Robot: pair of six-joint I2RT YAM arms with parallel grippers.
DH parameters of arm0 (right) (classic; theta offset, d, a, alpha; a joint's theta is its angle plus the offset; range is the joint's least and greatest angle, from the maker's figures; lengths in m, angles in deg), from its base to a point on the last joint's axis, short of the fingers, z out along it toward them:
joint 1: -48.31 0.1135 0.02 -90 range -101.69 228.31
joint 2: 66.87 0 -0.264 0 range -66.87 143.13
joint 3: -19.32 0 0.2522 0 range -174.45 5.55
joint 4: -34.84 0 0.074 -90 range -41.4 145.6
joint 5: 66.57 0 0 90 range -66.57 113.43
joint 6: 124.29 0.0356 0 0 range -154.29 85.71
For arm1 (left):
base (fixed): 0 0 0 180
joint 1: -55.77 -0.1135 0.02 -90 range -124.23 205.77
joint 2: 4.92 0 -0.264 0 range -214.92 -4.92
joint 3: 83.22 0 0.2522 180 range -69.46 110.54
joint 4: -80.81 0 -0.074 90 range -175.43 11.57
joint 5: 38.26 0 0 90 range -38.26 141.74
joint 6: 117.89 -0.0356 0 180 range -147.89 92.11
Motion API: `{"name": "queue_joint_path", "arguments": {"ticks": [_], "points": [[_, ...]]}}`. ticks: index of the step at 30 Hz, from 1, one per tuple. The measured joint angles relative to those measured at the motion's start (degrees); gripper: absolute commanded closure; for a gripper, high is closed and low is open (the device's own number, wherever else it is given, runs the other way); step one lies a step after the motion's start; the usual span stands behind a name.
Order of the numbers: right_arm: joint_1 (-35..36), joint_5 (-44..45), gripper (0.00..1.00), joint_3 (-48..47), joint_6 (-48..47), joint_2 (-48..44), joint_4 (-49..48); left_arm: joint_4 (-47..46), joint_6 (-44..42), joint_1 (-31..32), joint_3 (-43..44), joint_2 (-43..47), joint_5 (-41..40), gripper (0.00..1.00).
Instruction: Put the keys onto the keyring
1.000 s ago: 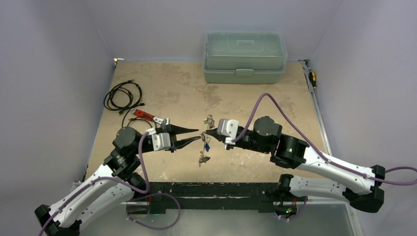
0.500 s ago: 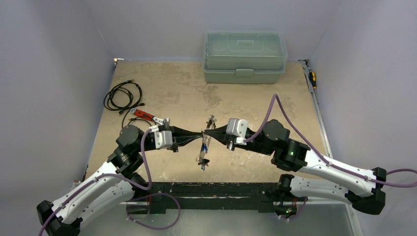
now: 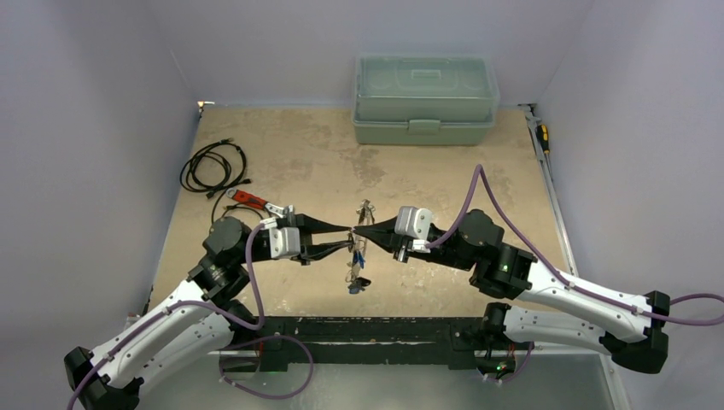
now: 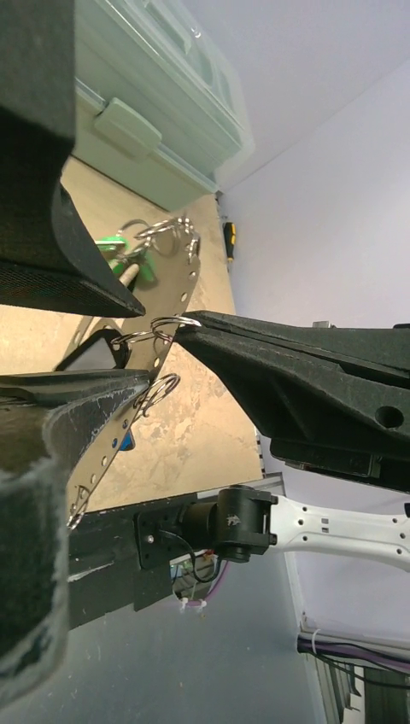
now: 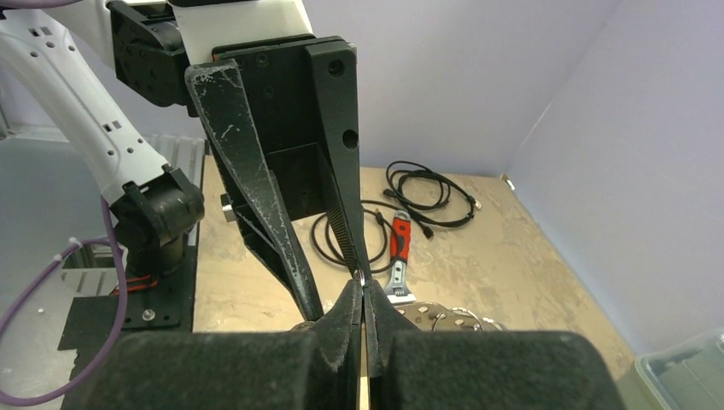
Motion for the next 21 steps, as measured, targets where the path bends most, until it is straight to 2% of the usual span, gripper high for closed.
{"name": "queue_joint_path", "arguments": {"ticks": [8,21], "points": [[0.0,-0.5,1.00,0.0,0.2,0.0,0.0,-0.7,0.6,0.0,0.0,0.9,-0.4,0.77],[0.0,-1.4,1.00,0.0,0.3,0.5,0.3,-2.0,1.6,0.0,0.0,0.2,-0.2,0.80]]}}
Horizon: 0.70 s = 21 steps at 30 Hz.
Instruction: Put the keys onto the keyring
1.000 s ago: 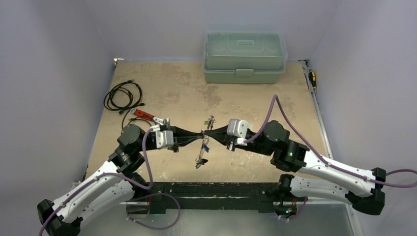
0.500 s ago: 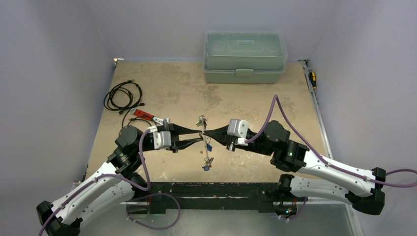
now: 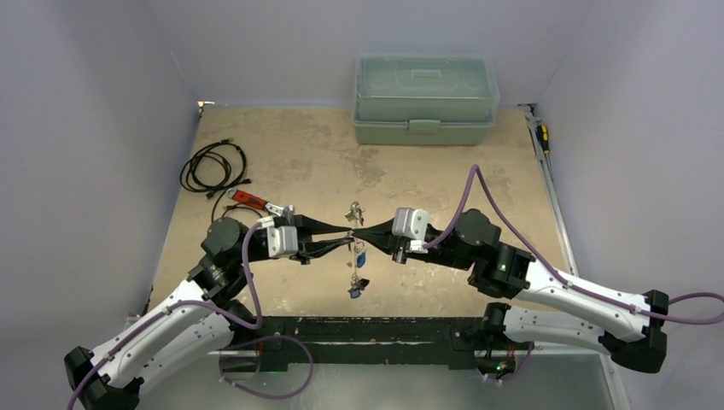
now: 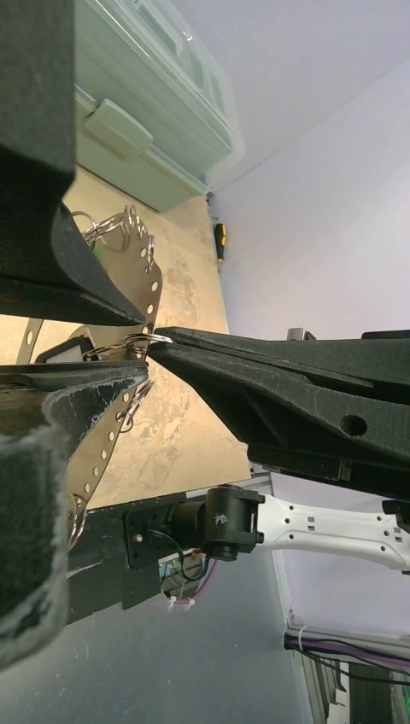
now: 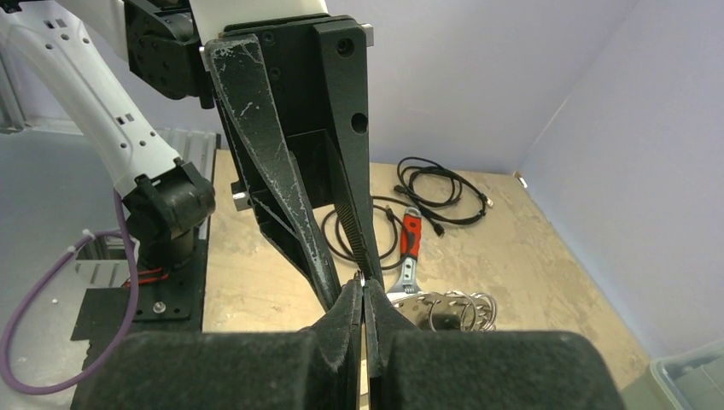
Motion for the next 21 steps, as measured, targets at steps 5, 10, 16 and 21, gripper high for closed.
{"name": "queue_joint_path", "arguments": {"ticks": [5,10,16,21], "points": [[0.0,-0.1,1.00,0.0,0.0,0.1,0.0,-0.1,0.1,0.0,0.0,-0.4,0.5,0.80],[0.0,-0.3,1.00,0.0,0.0,0.2,0.0,-0.2,1.0,0.0,0.0,-0.8,1.1,0.82],[0.0,-1.0,1.00,0.0,0.2,0.7,-0.2,-0.1,1.5,0.0,0.0,-1.2,1.6,1.00],[-0.1,-1.4,1.00,0.0,0.2,0.7,-0.2,0.1,1.4,0.0,0.0,-0.9,1.4,1.00]]}}
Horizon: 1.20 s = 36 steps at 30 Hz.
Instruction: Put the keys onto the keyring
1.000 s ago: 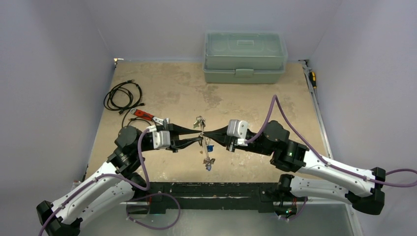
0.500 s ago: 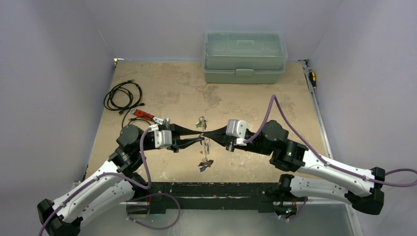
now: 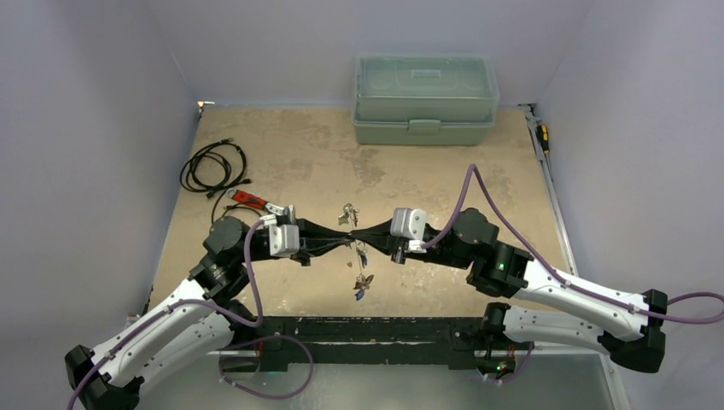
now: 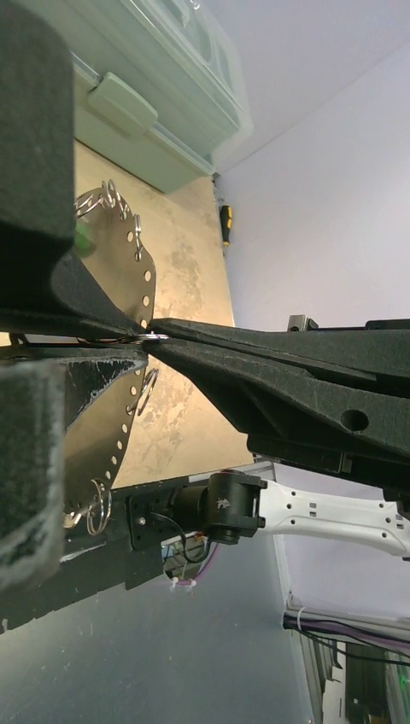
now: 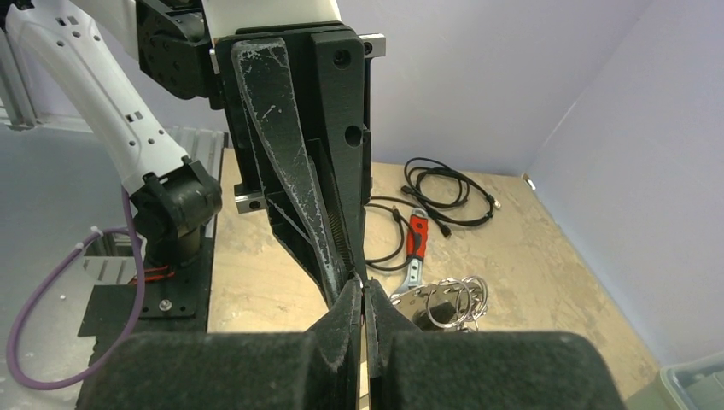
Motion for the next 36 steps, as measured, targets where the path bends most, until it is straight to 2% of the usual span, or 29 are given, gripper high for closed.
{"name": "queue_joint_path", "arguments": {"ticks": [1,6,9,22,29,36], "points": [[0.0,0.0,1.00,0.0,0.0,0.0,0.1,0.2,-0.1,0.0,0.0,0.2,-0.2,1.00],[0.0,0.5,0.62,-1.2,0.1,0.0,3.3,2.1,-1.2,0.1,0.0,0.3,-1.3,1.00],[0.0,1.7,0.54,-4.8,-0.5,0.6,9.0,4.2,-2.4,0.1,0.0,-0.3,-1.9,1.00],[0.0,2.9,0.57,-23.5,-7.9,11.9,32.2,9.6,-4.7,0.1,0.1,-2.0,-2.0,1.00],[0.0,1.8,0.63,-28.7,-10.2,17.1,40.9,10.9,-5.0,0.2,0.1,-2.0,-1.9,1.00],[0.0,1.5,0.68,-31.2,-11.5,20.3,45.4,11.3,-5.0,0.2,0.1,-2.0,-1.9,1.00]]}}
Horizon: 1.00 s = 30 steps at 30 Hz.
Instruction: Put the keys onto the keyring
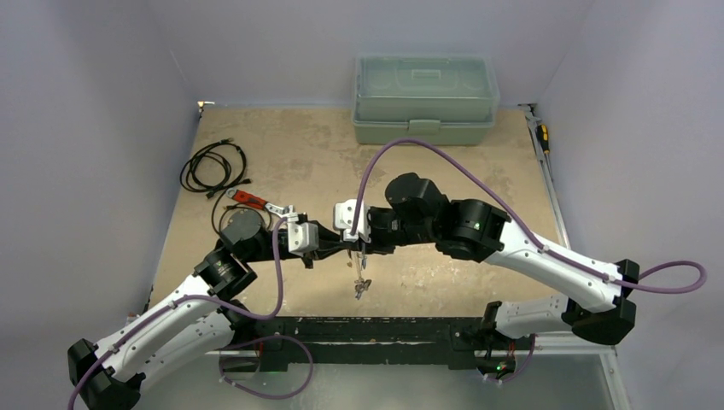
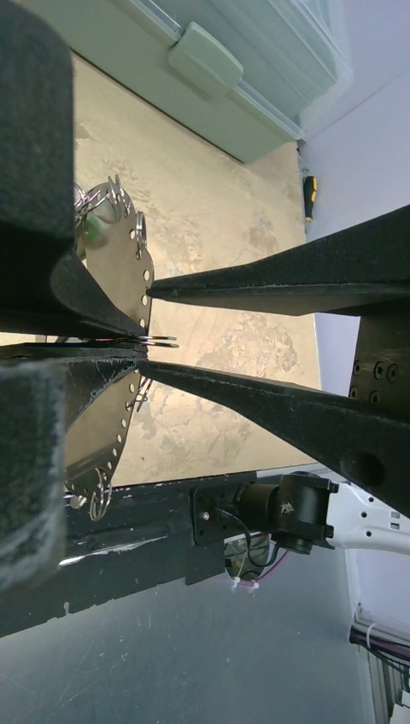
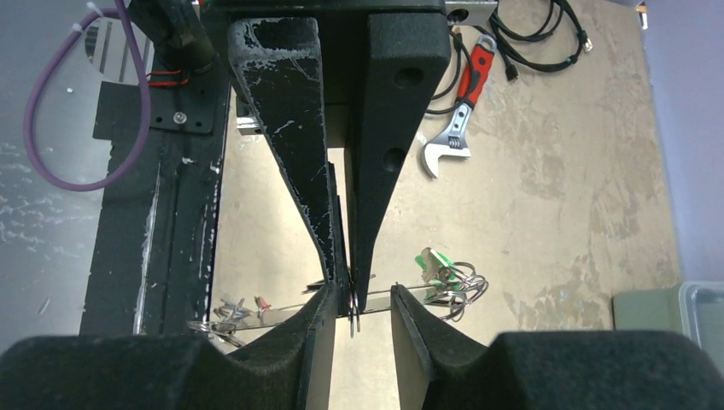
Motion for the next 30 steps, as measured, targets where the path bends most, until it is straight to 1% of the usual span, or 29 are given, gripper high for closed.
{"name": "queue_joint_path", "arguments": {"ticks": [3,5,6,12,17,19,21,24,25,30], "points": [[0.0,0.0,0.72,-0.7,-0.4,0.6,1.2,0.4,0.0,0.0,0.0,0.0,0.0,1.00],[0.0,0.2,0.79,-1.0,-0.6,0.7,2.0,0.4,0.0,0.0,0.0,0.0,0.0,1.00],[0.0,0.3,0.80,-1.0,-0.8,0.8,2.4,0.4,0.0,0.0,0.0,0.0,0.0,1.00],[0.0,0.7,0.82,-1.0,-1.4,0.8,3.3,0.4,0.0,0.0,0.0,0.0,0.0,1.00],[0.0,0.7,0.80,-1.0,-1.4,0.9,3.3,0.4,0.0,0.0,0.0,0.0,0.2,1.00],[0.0,0.6,0.81,-1.1,-1.4,1.2,3.3,0.5,0.0,0.0,0.0,0.0,0.3,1.00],[0.0,0.5,0.85,-1.3,-1.5,1.5,3.4,0.7,0.0,0.0,0.0,0.0,0.4,1.00],[0.0,0.0,0.97,-1.4,-1.5,1.9,3.9,1.4,0.0,0.0,0.0,0.0,0.2,1.00],[0.0,0.0,1.00,-1.4,-1.6,2.0,4.0,1.5,0.0,0.0,0.0,0.0,0.2,1.00],[0.0,0.0,1.00,-1.4,-1.6,2.6,4.3,2.5,0.0,0.0,0.0,0.0,0.0,1.00]]}}
